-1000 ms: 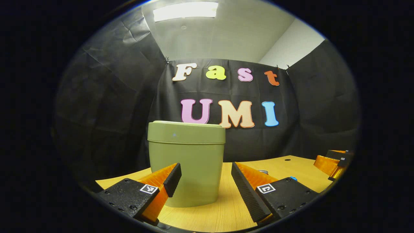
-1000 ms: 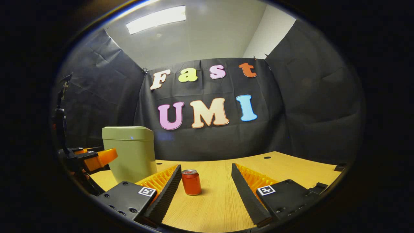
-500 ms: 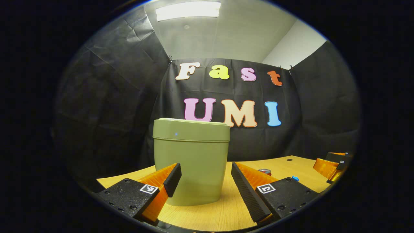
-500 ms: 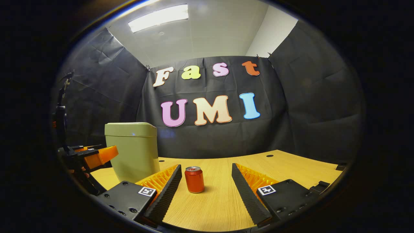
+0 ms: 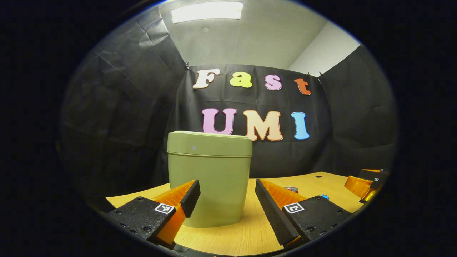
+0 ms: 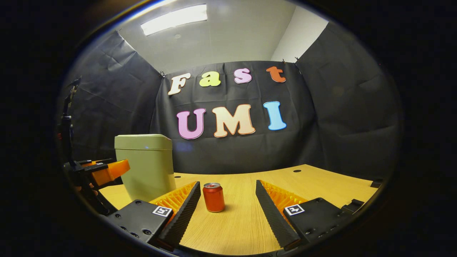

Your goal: Press the lid of the desktop garbage bin to open it, pick up the crumpled paper on the desktop and throw it into the bin, then pick up the pop can on the desktop and drop it into the bin, and finally close the garbage bin lid.

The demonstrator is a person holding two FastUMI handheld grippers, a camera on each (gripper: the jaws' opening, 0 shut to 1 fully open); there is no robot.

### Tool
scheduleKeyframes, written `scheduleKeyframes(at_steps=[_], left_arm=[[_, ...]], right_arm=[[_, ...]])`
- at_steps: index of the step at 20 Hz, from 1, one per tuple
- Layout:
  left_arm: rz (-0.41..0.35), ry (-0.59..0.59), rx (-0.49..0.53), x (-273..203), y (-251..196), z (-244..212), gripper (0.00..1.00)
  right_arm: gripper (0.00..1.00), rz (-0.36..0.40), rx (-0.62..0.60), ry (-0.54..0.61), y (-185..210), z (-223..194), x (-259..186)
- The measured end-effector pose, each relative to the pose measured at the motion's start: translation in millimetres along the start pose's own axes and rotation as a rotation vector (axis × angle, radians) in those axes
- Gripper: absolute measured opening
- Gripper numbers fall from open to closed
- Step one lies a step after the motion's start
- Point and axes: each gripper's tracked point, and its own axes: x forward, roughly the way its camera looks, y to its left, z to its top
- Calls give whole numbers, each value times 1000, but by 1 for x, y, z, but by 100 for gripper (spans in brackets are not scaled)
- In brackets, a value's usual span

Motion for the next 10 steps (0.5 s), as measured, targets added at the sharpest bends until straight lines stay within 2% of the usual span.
scheduleKeyframes(at_steps=[10], left_arm=[[-3, 14, 9, 3, -2, -3, 95]], right_arm=[[98, -7, 18, -6, -6, 0, 4]])
